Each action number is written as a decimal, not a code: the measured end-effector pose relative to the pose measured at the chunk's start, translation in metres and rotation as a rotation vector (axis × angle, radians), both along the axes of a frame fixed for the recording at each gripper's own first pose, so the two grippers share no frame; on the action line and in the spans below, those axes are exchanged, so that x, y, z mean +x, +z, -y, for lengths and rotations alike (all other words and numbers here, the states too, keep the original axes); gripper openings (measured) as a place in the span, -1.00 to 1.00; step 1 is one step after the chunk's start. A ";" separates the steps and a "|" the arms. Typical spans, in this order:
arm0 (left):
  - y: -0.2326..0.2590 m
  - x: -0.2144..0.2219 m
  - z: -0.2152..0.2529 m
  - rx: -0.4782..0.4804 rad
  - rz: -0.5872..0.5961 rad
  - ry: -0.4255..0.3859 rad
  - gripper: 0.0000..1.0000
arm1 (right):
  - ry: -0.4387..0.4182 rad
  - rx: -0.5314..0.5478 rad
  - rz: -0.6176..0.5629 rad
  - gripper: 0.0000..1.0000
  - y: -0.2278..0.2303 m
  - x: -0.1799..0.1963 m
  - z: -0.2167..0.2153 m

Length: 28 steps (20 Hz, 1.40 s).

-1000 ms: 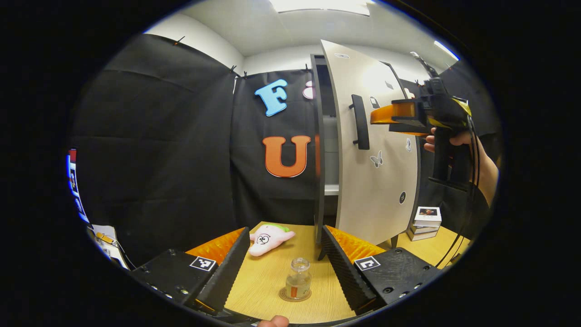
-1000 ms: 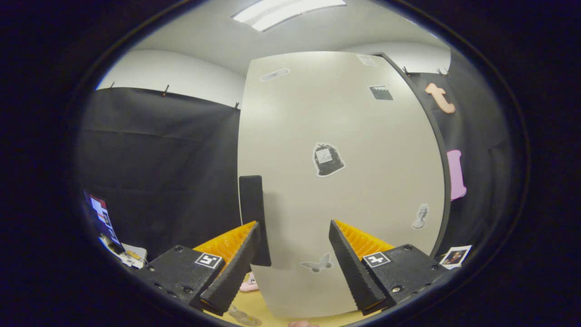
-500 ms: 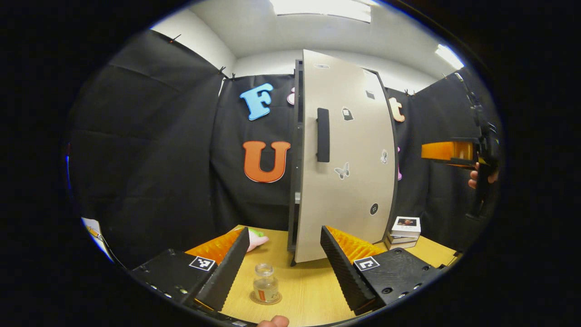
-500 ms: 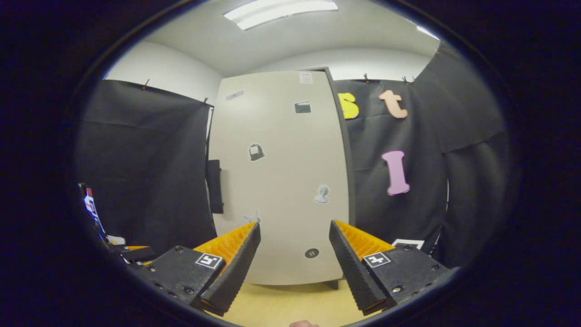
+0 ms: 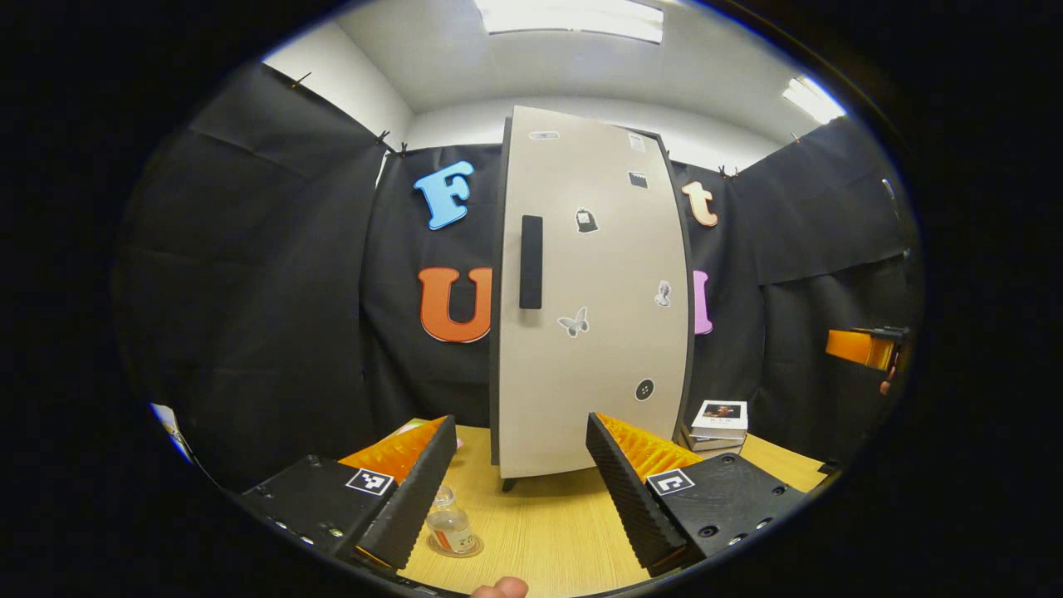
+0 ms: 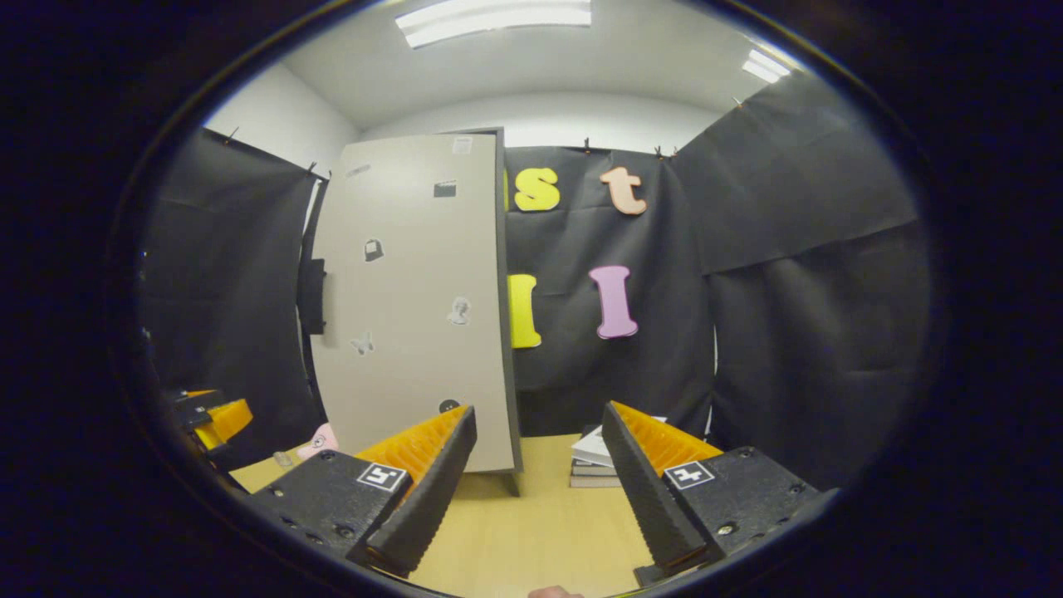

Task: Open the cabinet door with the right hand, grasp the bottle in the cabinet with the left hand and place it on the coaster, then close the cabinet door with the right hand.

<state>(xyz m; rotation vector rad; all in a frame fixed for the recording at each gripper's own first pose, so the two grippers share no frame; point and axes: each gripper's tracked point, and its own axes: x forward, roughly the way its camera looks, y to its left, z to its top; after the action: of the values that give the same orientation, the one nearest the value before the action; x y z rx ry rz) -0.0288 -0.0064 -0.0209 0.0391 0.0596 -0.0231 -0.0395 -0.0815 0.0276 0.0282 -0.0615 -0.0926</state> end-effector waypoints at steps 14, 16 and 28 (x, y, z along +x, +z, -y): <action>0.000 -0.016 0.016 0.003 0.013 0.013 0.89 | 0.019 0.023 0.016 0.95 -0.014 0.005 0.002; 0.002 -0.016 0.017 0.004 0.024 0.013 0.89 | 0.022 0.029 0.012 0.95 -0.016 0.005 0.002; 0.001 -0.011 0.022 -0.002 0.018 -0.013 0.89 | -0.002 0.056 0.020 0.95 -0.018 0.010 0.005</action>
<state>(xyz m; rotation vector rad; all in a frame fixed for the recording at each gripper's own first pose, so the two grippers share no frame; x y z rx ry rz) -0.0403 -0.0286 -0.0200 0.0381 0.0413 -0.0353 -0.0297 -0.0868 0.0096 0.0854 -0.0786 -0.0960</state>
